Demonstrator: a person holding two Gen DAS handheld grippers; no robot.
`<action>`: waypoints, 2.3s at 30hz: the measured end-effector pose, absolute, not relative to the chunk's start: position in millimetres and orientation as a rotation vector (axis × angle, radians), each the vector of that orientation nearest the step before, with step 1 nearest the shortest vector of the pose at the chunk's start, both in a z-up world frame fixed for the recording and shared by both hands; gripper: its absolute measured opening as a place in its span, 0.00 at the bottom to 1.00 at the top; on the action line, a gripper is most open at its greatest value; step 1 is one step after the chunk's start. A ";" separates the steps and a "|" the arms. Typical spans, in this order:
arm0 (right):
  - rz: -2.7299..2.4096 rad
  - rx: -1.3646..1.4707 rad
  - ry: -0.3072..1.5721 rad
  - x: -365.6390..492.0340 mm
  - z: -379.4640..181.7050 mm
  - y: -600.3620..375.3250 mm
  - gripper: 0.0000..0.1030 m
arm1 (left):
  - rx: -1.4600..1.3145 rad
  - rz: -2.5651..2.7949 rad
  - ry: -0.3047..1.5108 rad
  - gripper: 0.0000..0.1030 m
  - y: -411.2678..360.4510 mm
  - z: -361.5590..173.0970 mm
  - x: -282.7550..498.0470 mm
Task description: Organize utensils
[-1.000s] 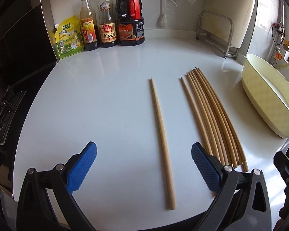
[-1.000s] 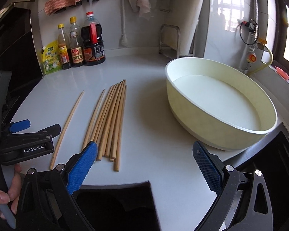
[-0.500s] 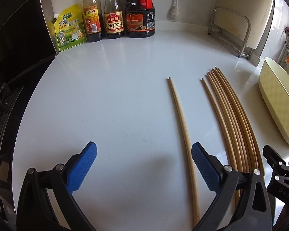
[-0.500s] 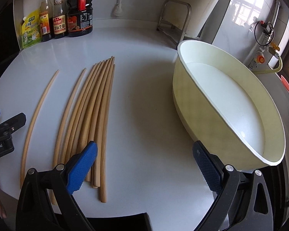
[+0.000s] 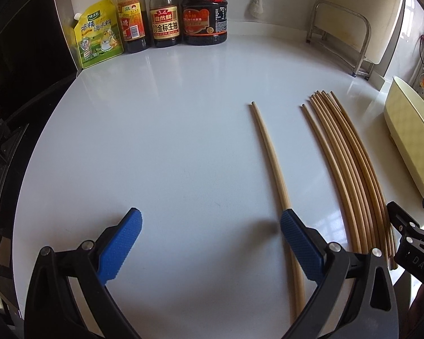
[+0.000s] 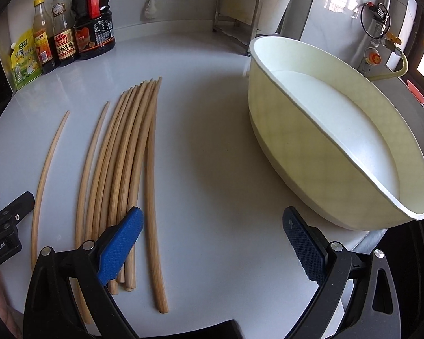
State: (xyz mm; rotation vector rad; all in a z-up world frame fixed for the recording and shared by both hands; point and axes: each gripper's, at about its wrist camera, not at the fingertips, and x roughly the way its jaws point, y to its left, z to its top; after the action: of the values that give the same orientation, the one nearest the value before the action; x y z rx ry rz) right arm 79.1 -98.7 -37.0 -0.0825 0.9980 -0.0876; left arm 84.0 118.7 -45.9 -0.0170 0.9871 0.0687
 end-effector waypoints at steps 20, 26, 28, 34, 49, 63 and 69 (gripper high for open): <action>0.015 -0.151 0.947 76.7 -39.0 -89.4 0.77 | -0.020 0.056 0.973 0.94 99.5 -39.3 89.2; 0.059 -0.130 0.942 83.0 -38.1 -87.1 0.63 | -0.055 0.057 0.998 0.94 98.3 -46.5 95.2; 0.071 -0.123 0.939 83.4 -38.2 -86.5 0.58 | -0.054 0.047 1.003 0.93 95.8 -48.2 95.8; 0.116 -0.144 0.927 81.4 -37.3 -79.4 0.27 | -0.022 0.010 0.982 0.62 81.6 -46.0 87.8; 0.145 -0.024 0.910 80.7 -30.3 -96.8 0.06 | -0.093 -0.091 1.003 0.07 80.1 -37.8 90.2; 0.172 -0.003 0.890 75.2 -22.3 -97.7 0.06 | -0.097 -0.116 0.977 0.07 75.7 -21.6 89.2; 0.176 0.019 0.950 80.1 -35.0 -100.0 0.06 | -0.096 -0.118 0.981 0.07 76.3 -23.5 88.1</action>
State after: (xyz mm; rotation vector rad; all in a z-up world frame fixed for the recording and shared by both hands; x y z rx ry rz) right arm 80.1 -100.0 -35.0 0.0192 0.9497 0.1764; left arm 88.1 76.3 -23.5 -0.0957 0.9808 -0.1182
